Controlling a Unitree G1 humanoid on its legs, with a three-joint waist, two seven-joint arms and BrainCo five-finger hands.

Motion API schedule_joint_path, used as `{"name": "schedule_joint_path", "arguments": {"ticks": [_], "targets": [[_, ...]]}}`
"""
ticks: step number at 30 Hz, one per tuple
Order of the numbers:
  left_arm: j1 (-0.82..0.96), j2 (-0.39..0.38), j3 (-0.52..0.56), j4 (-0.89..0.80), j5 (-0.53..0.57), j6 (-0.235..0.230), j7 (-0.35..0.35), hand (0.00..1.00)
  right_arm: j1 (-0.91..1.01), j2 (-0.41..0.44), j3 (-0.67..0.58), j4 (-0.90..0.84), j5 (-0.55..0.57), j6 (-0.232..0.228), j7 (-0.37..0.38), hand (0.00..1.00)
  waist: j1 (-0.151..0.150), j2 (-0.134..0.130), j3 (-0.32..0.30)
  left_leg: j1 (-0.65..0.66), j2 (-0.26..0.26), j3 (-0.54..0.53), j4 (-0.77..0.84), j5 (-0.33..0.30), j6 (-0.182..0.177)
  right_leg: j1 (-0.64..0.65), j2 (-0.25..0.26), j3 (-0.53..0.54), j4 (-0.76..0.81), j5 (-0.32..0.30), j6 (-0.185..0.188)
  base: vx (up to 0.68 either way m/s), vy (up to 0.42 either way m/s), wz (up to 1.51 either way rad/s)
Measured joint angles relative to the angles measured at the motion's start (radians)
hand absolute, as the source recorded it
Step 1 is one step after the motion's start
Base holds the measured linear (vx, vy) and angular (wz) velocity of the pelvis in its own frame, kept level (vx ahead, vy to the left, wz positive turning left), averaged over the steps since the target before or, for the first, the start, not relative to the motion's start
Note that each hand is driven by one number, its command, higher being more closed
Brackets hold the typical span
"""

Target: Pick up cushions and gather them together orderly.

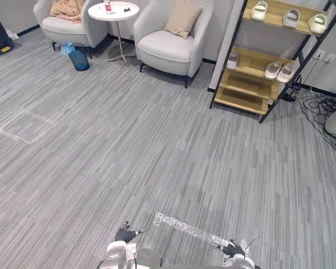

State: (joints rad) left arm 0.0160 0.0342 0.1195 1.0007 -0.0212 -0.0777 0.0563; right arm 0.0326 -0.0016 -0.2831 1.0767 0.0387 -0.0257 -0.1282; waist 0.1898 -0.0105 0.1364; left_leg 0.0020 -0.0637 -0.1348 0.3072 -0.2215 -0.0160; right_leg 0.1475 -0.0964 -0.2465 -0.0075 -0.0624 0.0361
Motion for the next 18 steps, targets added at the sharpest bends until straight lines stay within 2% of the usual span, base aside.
{"name": "schedule_joint_path", "arguments": {"ticks": [7, 13, 18], "targets": [[0.001, 0.006, -0.025, 0.014, 0.000, -0.001, -0.001, 0.00, 0.009, -0.012, -0.019, 0.011, 0.000, 0.000, 0.001, 0.00, -0.010, 0.009, -0.005, 0.029, 0.001, -0.039, -0.059, 0.016, 0.024, 0.013, 0.010, -0.003, -0.025, 0.016, 0.010, -0.04, -0.012, 0.02], [0.005, 0.010, -0.033, 0.014, -0.001, -0.002, -0.002, 0.00, 0.009, -0.019, -0.018, 0.014, 0.000, 0.000, 0.001, 0.00, -0.015, 0.013, -0.006, 0.043, -0.001, -0.039, -0.132, 0.070, 0.020, -0.006, 0.003, 0.007, -0.031, 0.045, 0.010, -0.10, 0.012, -0.02], [0.007, 0.014, -0.068, 0.014, 0.000, -0.002, -0.002, 0.00, 0.010, -0.032, -0.017, 0.014, 0.000, 0.000, 0.001, 0.00, -0.022, 0.022, -0.009, 0.054, 0.002, -0.040, -0.166, 0.089, 0.014, -0.010, 0.003, 0.011, -0.031, 0.050, 0.010, -0.08, 0.006, -0.02]]}}
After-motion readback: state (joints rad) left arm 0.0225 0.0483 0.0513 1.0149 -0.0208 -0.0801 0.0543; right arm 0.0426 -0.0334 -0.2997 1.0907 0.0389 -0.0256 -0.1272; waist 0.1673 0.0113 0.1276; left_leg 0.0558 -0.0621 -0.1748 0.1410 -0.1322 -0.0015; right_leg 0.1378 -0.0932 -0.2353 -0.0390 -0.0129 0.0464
